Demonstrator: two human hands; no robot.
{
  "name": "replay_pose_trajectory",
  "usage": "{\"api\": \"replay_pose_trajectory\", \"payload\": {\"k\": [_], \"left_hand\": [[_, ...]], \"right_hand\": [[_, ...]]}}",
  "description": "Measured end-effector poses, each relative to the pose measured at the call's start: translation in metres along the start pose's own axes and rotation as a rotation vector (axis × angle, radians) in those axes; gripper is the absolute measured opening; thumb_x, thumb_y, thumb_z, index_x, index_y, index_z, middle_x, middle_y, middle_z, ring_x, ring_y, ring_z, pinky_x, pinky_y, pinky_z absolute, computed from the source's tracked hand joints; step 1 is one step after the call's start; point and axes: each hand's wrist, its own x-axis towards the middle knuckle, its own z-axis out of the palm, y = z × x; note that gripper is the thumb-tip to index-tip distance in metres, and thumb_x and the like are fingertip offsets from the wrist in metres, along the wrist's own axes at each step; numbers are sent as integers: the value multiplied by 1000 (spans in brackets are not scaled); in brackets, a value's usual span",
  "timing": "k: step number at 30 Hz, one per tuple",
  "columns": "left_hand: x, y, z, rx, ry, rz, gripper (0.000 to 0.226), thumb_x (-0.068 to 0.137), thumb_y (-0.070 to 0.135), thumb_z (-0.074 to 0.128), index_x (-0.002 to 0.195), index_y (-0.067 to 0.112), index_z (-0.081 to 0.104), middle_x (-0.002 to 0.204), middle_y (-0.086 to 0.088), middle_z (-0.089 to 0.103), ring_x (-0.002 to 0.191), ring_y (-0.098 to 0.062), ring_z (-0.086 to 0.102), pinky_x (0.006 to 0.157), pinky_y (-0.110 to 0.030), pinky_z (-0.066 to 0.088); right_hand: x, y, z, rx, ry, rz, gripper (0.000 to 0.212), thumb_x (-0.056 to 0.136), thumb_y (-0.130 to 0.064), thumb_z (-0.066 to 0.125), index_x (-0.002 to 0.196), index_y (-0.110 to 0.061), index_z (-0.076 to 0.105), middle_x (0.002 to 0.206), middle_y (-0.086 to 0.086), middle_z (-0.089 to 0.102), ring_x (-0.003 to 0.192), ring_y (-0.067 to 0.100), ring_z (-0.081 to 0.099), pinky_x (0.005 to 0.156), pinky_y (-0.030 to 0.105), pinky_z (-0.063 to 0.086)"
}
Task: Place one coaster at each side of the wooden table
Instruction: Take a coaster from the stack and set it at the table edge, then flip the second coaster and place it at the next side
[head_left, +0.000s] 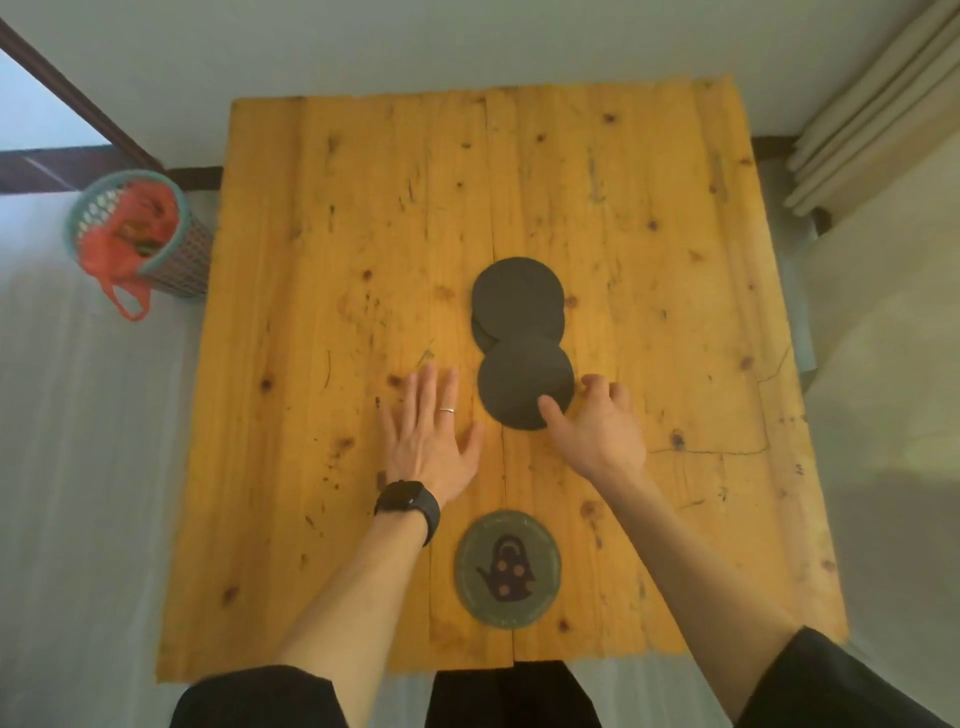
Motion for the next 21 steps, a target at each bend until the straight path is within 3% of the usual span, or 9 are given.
{"api": "replay_pose_trajectory", "payload": {"k": [3, 7, 10, 12, 15, 16, 18, 20, 21], "left_hand": [[3, -6, 11, 33, -15, 3, 74, 94, 66, 10, 153, 31, -18, 163, 1, -21, 150, -23, -16, 118, -60, -2], [4, -6, 12, 14, -37, -4, 73, 93, 68, 7, 151, 34, -23, 160, 4, -27, 148, -22, -22, 116, -57, -10], [5, -6, 10, 19, -94, -12, 73, 92, 68, 4, 148, 35, -28, 155, 7, -38, 144, -19, -32, 115, -55, -16], [6, -5, 7, 22, -154, -19, 72, 92, 68, 3, 146, 36, -33, 151, 8, -44, 140, -17, -38, 114, -54, -19], [11, -2, -7, 30, -290, -36, 74, 92, 66, 8, 146, 35, -31, 151, 5, -44, 141, -19, -38, 115, -54, -16], [13, 2, -18, -6, -346, -53, 74, 94, 64, 12, 150, 33, -24, 155, 4, -38, 145, -21, -31, 117, -54, -10], [18, 17, -48, -196, -419, -153, 72, 96, 63, 18, 156, 25, 11, 166, -2, -7, 151, -27, -3, 121, -53, 8], [17, 39, -82, -441, -496, -238, 71, 94, 66, 23, 141, 17, 46, 153, -10, 39, 138, -33, 36, 113, -49, 31], [11, 53, -97, -543, -566, -242, 70, 94, 68, 26, 132, 16, 53, 142, -11, 51, 129, -33, 46, 107, -47, 38]], "right_hand": [[8, -12, 6, -16, 16, 41, 76, 80, -64, 63, 136, -17, 40, 138, 10, 43, 129, 34, 40, 93, 47, 46], [9, -17, 11, 55, 74, 98, 71, 76, -54, 76, 125, -13, 44, 129, 8, 49, 123, 31, 44, 92, 41, 43], [8, -22, 11, 222, 82, 170, 57, 76, -42, 82, 109, -17, 42, 104, -3, 54, 102, 23, 56, 70, 31, 44], [4, -26, 5, 394, 24, 239, 53, 78, -34, 81, 110, -18, 42, 90, -7, 55, 83, 16, 62, 52, 27, 41], [-13, -26, -12, 576, -100, 201, 44, 84, -30, 76, 120, -26, 52, 92, -8, 65, 79, 9, 64, 48, 21, 43], [-23, -22, -20, 606, -121, 184, 37, 85, -29, 74, 119, -31, 58, 93, -10, 65, 82, 10, 65, 49, 18, 45], [-49, -10, -40, 606, -93, 165, 23, 88, -25, 70, 105, -39, 68, 94, -10, 64, 82, 17, 66, 51, 24, 52], [-76, 9, -60, 552, 13, 91, 29, 87, -17, 71, 90, -46, 70, 98, -5, 63, 84, 15, 61, 57, 19, 50], [-92, 19, -71, 521, 76, 30, 36, 86, -12, 73, 87, -47, 70, 99, -5, 62, 88, 13, 57, 63, 13, 45]]}}
